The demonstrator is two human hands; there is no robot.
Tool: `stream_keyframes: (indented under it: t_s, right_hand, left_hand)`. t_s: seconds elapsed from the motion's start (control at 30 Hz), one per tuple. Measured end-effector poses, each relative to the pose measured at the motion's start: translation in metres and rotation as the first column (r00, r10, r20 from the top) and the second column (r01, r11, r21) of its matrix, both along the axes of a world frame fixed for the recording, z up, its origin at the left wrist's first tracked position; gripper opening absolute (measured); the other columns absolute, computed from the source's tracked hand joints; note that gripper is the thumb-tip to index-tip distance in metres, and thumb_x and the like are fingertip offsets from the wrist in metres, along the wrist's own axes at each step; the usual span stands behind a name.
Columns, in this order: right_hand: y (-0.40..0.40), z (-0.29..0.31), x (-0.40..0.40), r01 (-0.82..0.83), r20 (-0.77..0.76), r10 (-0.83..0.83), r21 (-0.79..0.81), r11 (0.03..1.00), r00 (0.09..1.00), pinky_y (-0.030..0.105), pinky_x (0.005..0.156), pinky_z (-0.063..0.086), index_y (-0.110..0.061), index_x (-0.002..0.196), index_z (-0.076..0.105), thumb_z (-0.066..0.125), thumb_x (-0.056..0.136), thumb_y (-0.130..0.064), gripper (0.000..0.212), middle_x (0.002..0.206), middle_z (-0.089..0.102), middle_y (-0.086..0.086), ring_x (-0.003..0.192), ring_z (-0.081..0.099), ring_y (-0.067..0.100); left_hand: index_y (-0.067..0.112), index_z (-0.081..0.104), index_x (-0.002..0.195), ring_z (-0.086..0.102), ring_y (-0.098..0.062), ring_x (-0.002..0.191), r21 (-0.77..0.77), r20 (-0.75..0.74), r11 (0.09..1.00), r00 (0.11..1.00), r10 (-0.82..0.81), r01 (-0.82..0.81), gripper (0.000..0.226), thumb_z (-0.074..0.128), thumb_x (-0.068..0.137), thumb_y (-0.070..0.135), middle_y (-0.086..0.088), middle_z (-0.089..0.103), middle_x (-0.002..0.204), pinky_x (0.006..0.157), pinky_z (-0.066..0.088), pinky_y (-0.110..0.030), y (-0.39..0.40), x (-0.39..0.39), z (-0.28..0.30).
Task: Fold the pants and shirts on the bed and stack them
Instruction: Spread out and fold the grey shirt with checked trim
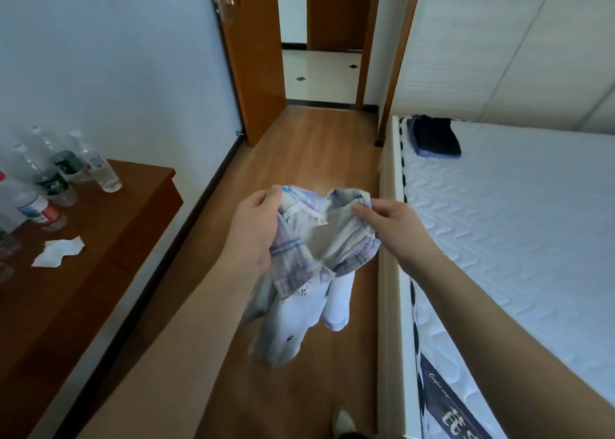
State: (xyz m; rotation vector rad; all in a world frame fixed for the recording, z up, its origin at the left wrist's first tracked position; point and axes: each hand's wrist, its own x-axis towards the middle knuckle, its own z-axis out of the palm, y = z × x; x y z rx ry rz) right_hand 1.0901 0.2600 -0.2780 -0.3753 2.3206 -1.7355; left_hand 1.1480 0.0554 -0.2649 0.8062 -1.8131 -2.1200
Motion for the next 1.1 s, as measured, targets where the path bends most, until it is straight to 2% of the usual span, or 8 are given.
stream_keyframes:
  t_s: [0.13,0.4,0.53,0.63,0.7,0.9,1.0,1.1]
  right_hand:
    - [-0.008,0.004,-0.028,-0.012,0.146,0.035,-0.158,0.987,0.989,0.044,0.096,0.051,0.0,0.101,0.072,0.063,0.095,-0.032,0.035,0.104,0.07,0.024,0.092,0.067,0.026]
    - [-0.012,-0.006,-0.137,0.083,0.211,-0.016,-0.315,0.946,0.977,0.026,0.071,0.055,-0.013,0.096,0.075,0.056,0.097,-0.039,0.032,0.093,0.074,0.013,0.084,0.071,0.018]
    - [-0.016,-0.005,-0.186,0.102,0.273,0.016,-0.412,0.905,0.962,0.025,0.074,0.054,-0.016,0.107,0.074,0.049,0.099,-0.037,0.033,0.103,0.074,0.011,0.097,0.071,0.023]
    - [-0.017,-0.004,-0.223,0.154,0.294,-0.01,-0.472,0.868,0.956,0.037,0.09,0.054,-0.014,0.111,0.073,0.048,0.097,-0.036,0.036,0.113,0.071,0.016,0.111,0.066,0.03]
    - [-0.019,-0.003,-0.245,0.172,0.317,0.004,-0.524,0.834,0.948,0.038,0.09,0.055,-0.013,0.114,0.072,0.049,0.097,-0.036,0.037,0.115,0.07,0.018,0.111,0.066,0.03]
    - [-0.045,0.002,-0.314,0.274,0.369,-0.037,-0.618,0.737,0.929,0.037,0.086,0.055,-0.008,0.118,0.069,0.05,0.101,-0.028,0.033,0.112,0.069,0.02,0.102,0.066,0.029]
    - [-0.062,0.006,-0.344,0.311,0.361,-0.091,-0.615,0.725,0.928,0.03,0.073,0.056,-0.007,0.118,0.069,0.049,0.103,-0.025,0.031,0.1,0.07,0.015,0.089,0.066,0.022]
    - [-0.073,0.011,-0.37,0.358,0.349,-0.174,-0.58,0.732,0.921,0.028,0.066,0.055,-0.008,0.107,0.072,0.046,0.103,-0.024,0.03,0.091,0.07,0.011,0.08,0.067,0.019]
  left_hand:
    - [0.016,0.07,0.07,0.066,-0.021,0.075,0.089,-0.03,0.994,0.998,-0.061,0.063,0.029,0.06,0.095,0.026,-0.009,0.069,0.079,0.074,0.055,-0.037,0.011,-0.04,-0.002]
    - [0.019,0.077,0.091,0.073,-0.025,0.088,-0.003,-0.105,0.946,0.94,-0.323,0.325,0.024,0.057,0.098,0.032,-0.008,0.076,0.092,0.08,0.059,-0.041,0.047,-0.151,0.009]
    - [0.035,0.077,0.082,0.073,-0.013,0.083,-0.106,-0.095,0.902,0.899,-0.428,0.418,0.032,0.051,0.1,0.029,0.002,0.076,0.089,0.067,0.057,-0.024,0.054,-0.204,0.013]
    - [0.036,0.079,0.091,0.07,-0.004,0.091,-0.031,-0.092,0.809,0.805,-0.587,0.587,0.039,0.044,0.101,0.022,0.008,0.075,0.097,0.068,0.053,-0.014,0.044,-0.241,0.015]
    - [0.036,0.071,0.113,0.063,0.005,0.104,-0.241,-0.062,0.696,0.705,-0.707,0.677,0.036,0.042,0.102,0.019,0.017,0.07,0.113,0.081,0.049,-0.01,0.03,-0.264,0.016]
    - [0.021,0.063,0.128,0.049,-0.003,0.115,-0.915,-0.059,0.285,0.605,-0.794,0.285,0.037,0.055,0.096,0.006,0.002,0.056,0.127,0.099,0.033,-0.008,-0.003,-0.365,-0.001]
    - [0.02,0.072,0.112,0.046,-0.016,0.116,-0.941,-0.211,0.333,0.667,-0.714,0.059,0.029,0.067,0.088,0.004,-0.008,0.05,0.124,0.102,0.038,-0.025,-0.021,-0.418,-0.01]
    - [0.01,0.06,0.114,0.042,-0.007,0.122,-0.885,-0.304,0.455,0.612,-0.73,0.103,0.038,0.075,0.08,0.006,-0.004,0.045,0.134,0.104,0.037,-0.02,-0.034,-0.467,-0.011]
